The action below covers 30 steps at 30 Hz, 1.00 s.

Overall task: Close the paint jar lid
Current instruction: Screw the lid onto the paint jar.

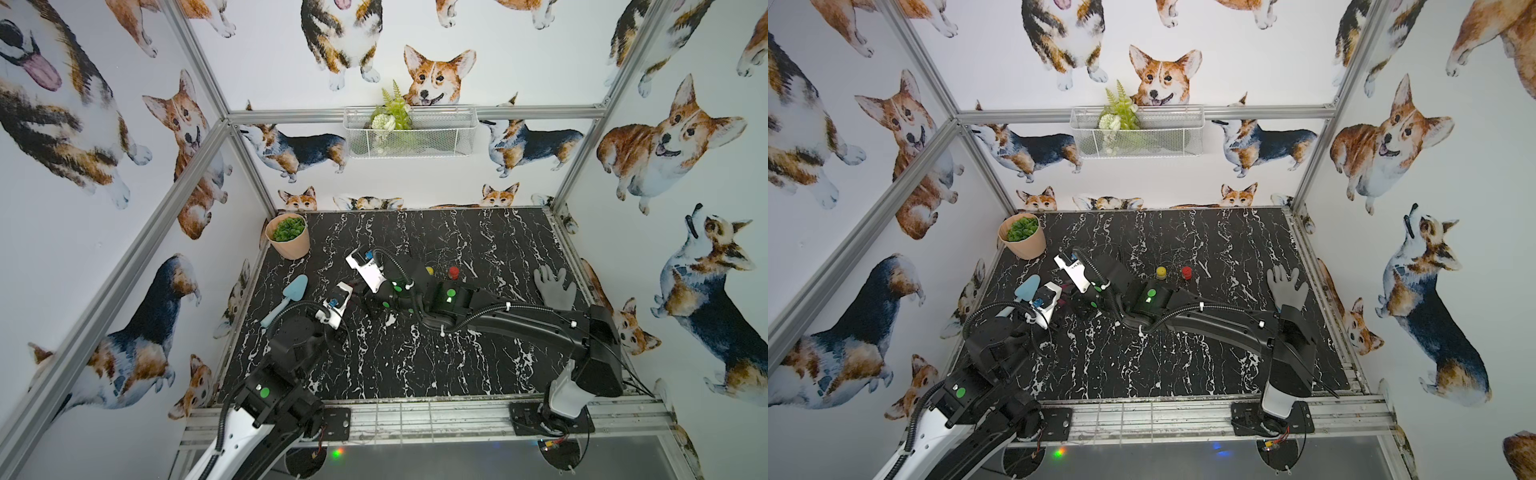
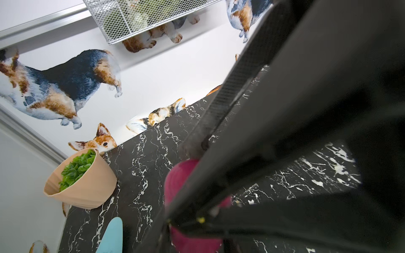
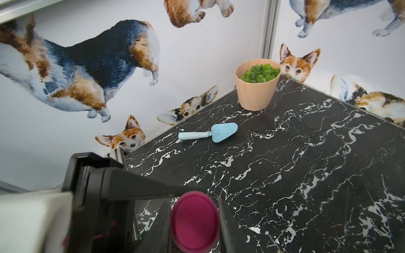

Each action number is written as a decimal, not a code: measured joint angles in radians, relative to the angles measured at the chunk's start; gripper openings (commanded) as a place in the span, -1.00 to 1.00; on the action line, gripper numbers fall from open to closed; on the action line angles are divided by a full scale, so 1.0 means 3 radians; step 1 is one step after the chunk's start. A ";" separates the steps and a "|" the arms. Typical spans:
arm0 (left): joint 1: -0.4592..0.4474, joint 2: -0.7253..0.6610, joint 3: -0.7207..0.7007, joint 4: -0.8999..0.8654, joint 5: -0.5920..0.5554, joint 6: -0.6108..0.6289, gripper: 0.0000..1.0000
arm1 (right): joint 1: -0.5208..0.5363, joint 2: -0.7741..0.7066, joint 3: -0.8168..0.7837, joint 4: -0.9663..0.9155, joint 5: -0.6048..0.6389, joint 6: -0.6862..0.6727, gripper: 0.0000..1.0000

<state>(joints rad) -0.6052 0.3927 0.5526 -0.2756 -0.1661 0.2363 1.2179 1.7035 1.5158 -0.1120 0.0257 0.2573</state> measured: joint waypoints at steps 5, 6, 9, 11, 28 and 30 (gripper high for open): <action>-0.0001 0.0069 0.0001 0.0041 -0.0090 0.0025 -0.56 | 0.0022 0.0019 -0.0042 0.0088 0.0165 0.0153 -0.31; -0.0001 0.0076 0.0001 0.0051 -0.0088 0.0028 -0.55 | 0.0023 0.0003 -0.0071 0.0112 0.0173 0.0167 -0.25; -0.0009 0.0078 0.0003 0.0095 -0.0024 0.0066 -0.55 | 0.0032 -0.0108 -0.0259 0.0188 0.0184 0.0202 0.11; -0.0011 0.0067 0.0011 0.0075 0.0022 0.0075 -0.56 | 0.0033 -0.0201 -0.0374 0.0238 0.0202 0.0217 0.31; -0.0013 -0.0017 0.0062 0.0191 0.1102 -0.0154 -0.52 | -0.0169 -0.1617 -0.1521 0.0257 -0.0234 -0.0586 0.47; -0.0013 -0.0011 0.0043 0.0200 0.1380 -0.0182 -0.52 | -0.0235 -0.1686 -0.1522 0.0278 -0.0371 -0.0778 0.39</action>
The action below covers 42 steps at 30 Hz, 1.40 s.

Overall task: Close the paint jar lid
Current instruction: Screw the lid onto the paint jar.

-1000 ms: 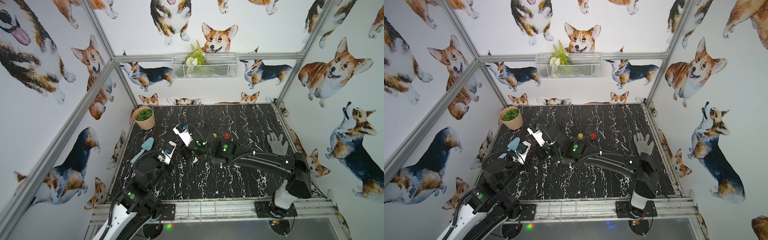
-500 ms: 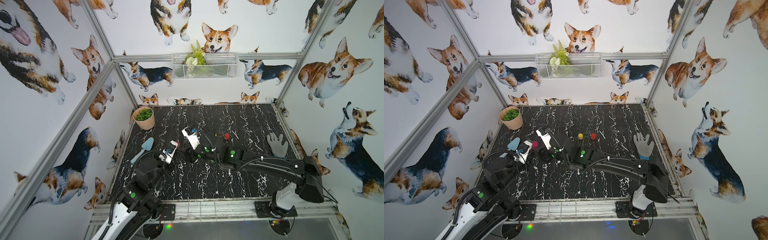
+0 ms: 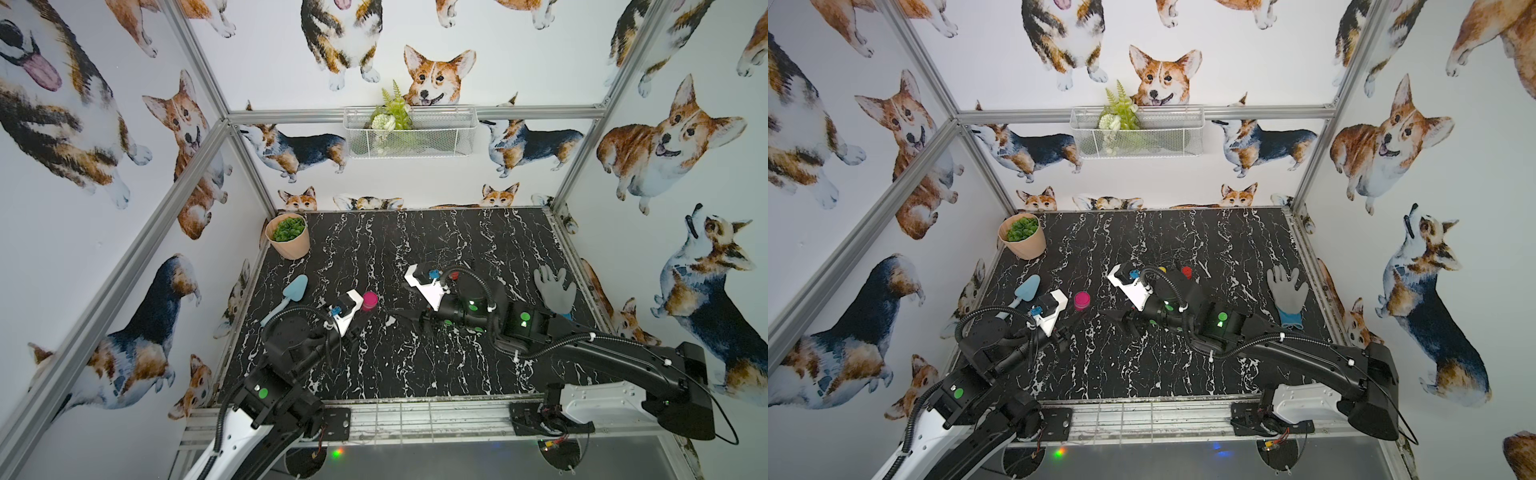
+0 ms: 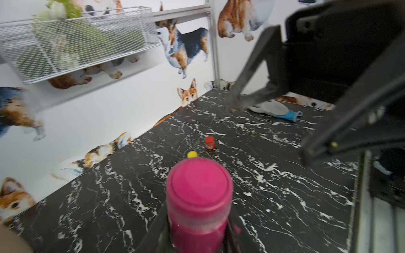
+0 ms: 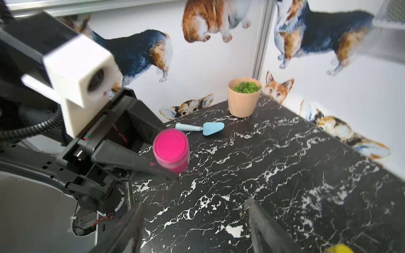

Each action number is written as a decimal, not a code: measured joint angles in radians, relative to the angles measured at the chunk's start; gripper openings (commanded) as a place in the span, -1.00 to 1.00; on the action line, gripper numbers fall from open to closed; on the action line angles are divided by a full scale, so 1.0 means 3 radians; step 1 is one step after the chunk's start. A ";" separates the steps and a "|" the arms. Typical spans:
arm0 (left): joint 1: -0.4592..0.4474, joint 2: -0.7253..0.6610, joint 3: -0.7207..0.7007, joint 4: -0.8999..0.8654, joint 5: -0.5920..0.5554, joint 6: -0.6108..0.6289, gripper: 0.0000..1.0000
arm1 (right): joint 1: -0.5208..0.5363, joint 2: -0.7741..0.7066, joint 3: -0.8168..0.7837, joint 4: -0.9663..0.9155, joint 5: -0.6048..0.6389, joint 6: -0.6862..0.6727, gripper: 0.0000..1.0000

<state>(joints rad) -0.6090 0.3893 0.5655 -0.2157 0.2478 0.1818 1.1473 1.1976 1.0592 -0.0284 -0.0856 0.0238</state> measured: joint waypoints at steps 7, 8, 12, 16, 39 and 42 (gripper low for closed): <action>0.0000 0.0127 -0.0005 0.0022 0.0823 -0.0097 -0.52 | -0.0329 0.0029 0.0094 0.0011 -0.0936 -0.0584 0.18; 0.0000 0.0135 -0.0005 0.0022 0.0870 -0.0099 -0.52 | -0.0345 0.0070 0.0126 0.0018 -0.1063 -0.0608 0.16; 0.0000 0.0114 -0.0005 0.0024 0.0991 -0.0117 -0.53 | -0.0356 0.0256 0.0266 0.0025 -0.1467 -0.0685 0.07; 0.0000 0.0079 -0.0005 0.0023 0.0992 -0.0117 -0.53 | -0.0359 0.0384 0.0375 0.0013 -0.1723 -0.0702 0.00; 0.0000 0.0015 -0.0005 0.0022 0.0874 -0.0104 -0.53 | -0.0361 0.0534 0.0439 -0.0048 -0.1954 -0.0745 -0.06; 0.0000 0.0011 -0.0005 0.0022 0.0874 -0.0104 -0.53 | -0.0361 0.0552 0.0440 -0.0050 -0.1944 -0.0744 -0.09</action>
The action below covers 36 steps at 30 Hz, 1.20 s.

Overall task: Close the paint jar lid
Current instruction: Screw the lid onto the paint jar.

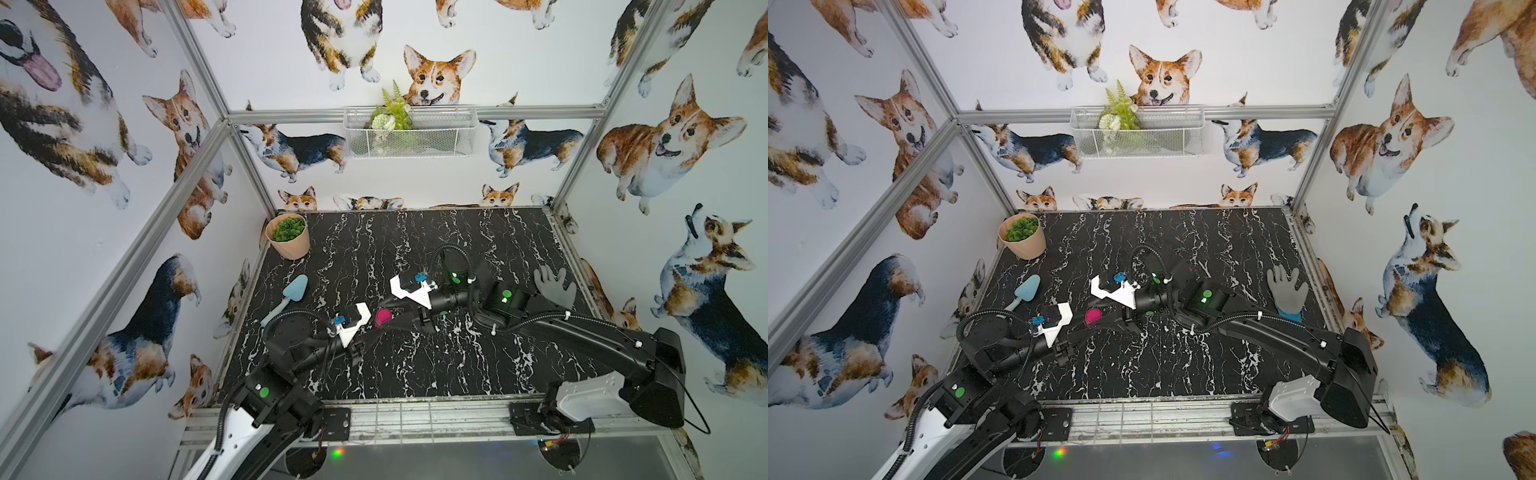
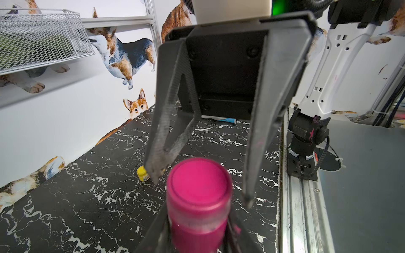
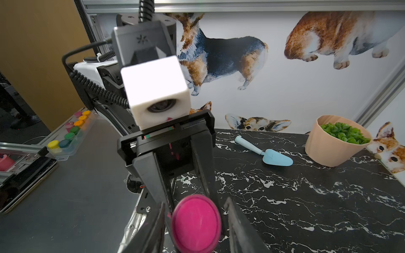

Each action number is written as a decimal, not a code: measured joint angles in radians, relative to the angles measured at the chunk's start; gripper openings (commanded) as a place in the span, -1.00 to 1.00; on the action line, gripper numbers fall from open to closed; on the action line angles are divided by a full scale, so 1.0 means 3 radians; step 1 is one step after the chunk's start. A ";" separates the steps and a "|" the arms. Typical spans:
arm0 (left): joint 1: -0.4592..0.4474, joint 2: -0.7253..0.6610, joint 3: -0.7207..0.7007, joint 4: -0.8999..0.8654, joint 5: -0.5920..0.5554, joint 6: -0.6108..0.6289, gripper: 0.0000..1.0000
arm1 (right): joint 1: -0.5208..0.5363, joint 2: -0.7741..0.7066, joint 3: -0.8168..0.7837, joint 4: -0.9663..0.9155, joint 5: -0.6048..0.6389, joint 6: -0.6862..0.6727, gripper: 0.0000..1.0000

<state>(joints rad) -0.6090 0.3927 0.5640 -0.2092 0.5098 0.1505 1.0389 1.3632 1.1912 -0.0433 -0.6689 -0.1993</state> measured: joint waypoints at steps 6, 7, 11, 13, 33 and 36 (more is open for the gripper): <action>0.0000 -0.0004 0.0000 0.0000 -0.0037 0.0000 -0.53 | 0.0004 0.0034 0.0023 -0.0018 0.0017 -0.0001 -0.21; 0.0000 -0.0004 0.0000 0.0000 -0.0039 0.0000 -0.53 | 0.0006 0.0036 0.0023 -0.0022 0.0022 -0.0001 -0.23; 0.0000 -0.0005 0.0000 -0.0004 -0.0053 0.0001 -0.53 | 0.0024 0.0039 0.0023 -0.0024 0.0050 -0.0001 -0.28; 0.0000 -0.0015 0.0000 -0.0011 -0.0062 0.0003 -0.53 | 0.0031 0.0041 0.0023 -0.0023 0.0062 0.0000 -0.29; 0.0004 -0.0263 -0.0032 -0.0275 -0.0927 0.0076 -0.57 | 0.0453 0.0381 0.0107 0.0387 0.1241 0.0308 -0.32; 0.0006 -0.0294 -0.0048 -0.0305 -0.1125 0.0090 -0.58 | 0.0497 0.0495 0.0160 0.0469 0.1462 0.0426 -0.32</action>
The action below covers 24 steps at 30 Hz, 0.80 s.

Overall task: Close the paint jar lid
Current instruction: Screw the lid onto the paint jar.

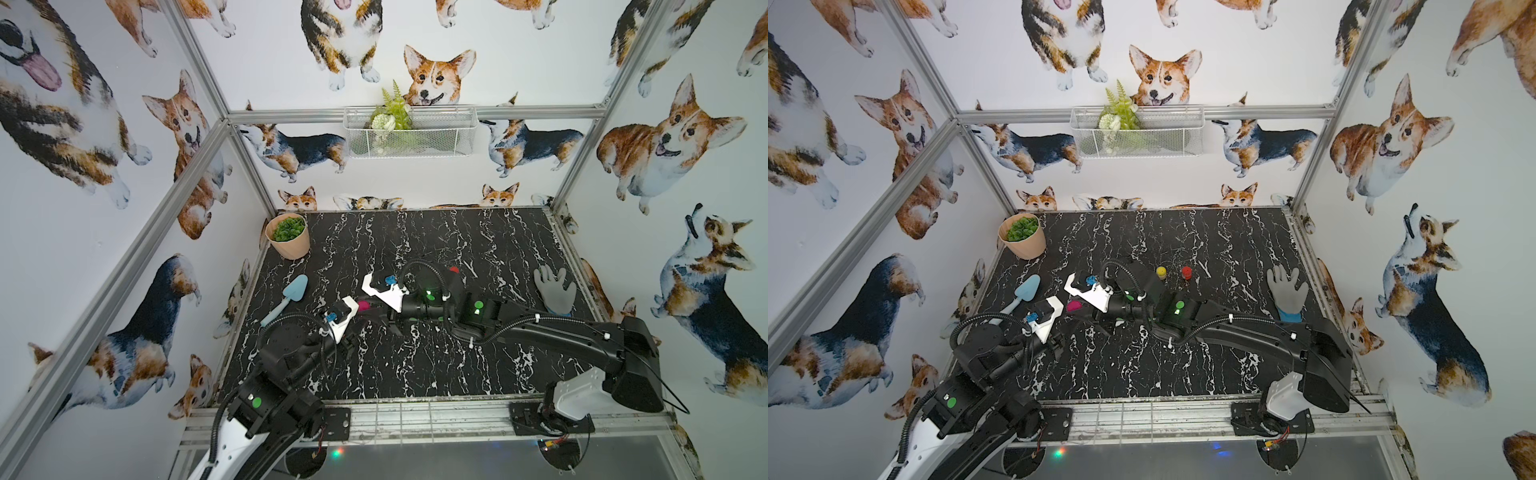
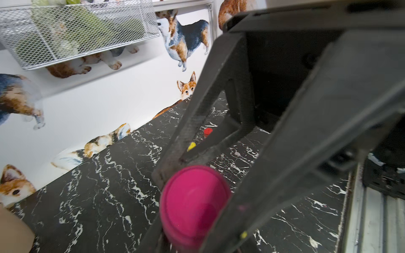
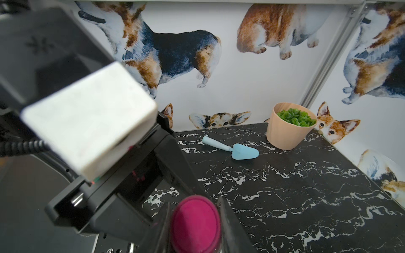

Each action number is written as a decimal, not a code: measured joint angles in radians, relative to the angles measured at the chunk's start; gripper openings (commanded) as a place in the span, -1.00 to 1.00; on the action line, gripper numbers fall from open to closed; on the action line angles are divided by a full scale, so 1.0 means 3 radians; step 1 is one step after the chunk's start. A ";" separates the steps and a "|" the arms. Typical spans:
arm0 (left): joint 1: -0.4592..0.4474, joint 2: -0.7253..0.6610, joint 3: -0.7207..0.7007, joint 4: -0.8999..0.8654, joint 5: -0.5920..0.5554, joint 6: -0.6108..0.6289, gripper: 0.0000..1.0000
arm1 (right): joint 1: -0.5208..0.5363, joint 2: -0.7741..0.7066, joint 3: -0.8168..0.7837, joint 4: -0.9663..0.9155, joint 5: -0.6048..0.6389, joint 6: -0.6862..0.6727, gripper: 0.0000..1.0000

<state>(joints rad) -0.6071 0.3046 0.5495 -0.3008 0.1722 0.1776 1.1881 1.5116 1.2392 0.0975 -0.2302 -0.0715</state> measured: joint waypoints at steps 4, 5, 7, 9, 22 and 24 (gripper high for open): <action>0.0000 -0.0017 -0.0011 -0.0086 -0.0211 0.0018 -0.58 | 0.0033 0.0121 0.0052 0.0029 0.0261 0.0225 -0.32; 0.0000 -0.0019 -0.0013 -0.0094 -0.0253 0.0019 -0.58 | 0.0039 0.0141 0.0057 0.0043 0.0300 0.0287 -0.32; 0.0000 -0.0018 -0.0014 -0.0108 -0.0327 0.0020 -0.59 | 0.0057 0.0172 0.0057 0.0088 0.0406 0.0422 -0.32; 0.0001 -0.0018 -0.0014 -0.0121 -0.0402 0.0022 -0.59 | 0.0080 0.0209 0.0055 0.0151 0.0511 0.0559 -0.32; 0.0000 0.0011 -0.0019 -0.0148 -0.0453 0.0113 -0.59 | 0.0161 0.0286 -0.0078 0.0459 0.0952 0.1043 0.34; -0.0001 0.0027 -0.0019 -0.0135 -0.0408 0.0151 -0.59 | 0.0159 0.0225 -0.0142 0.0477 0.1043 0.1055 0.44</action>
<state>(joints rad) -0.6075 0.3126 0.5438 -0.3412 0.0498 0.2230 1.2358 1.5791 1.1965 0.2405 0.0826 0.2451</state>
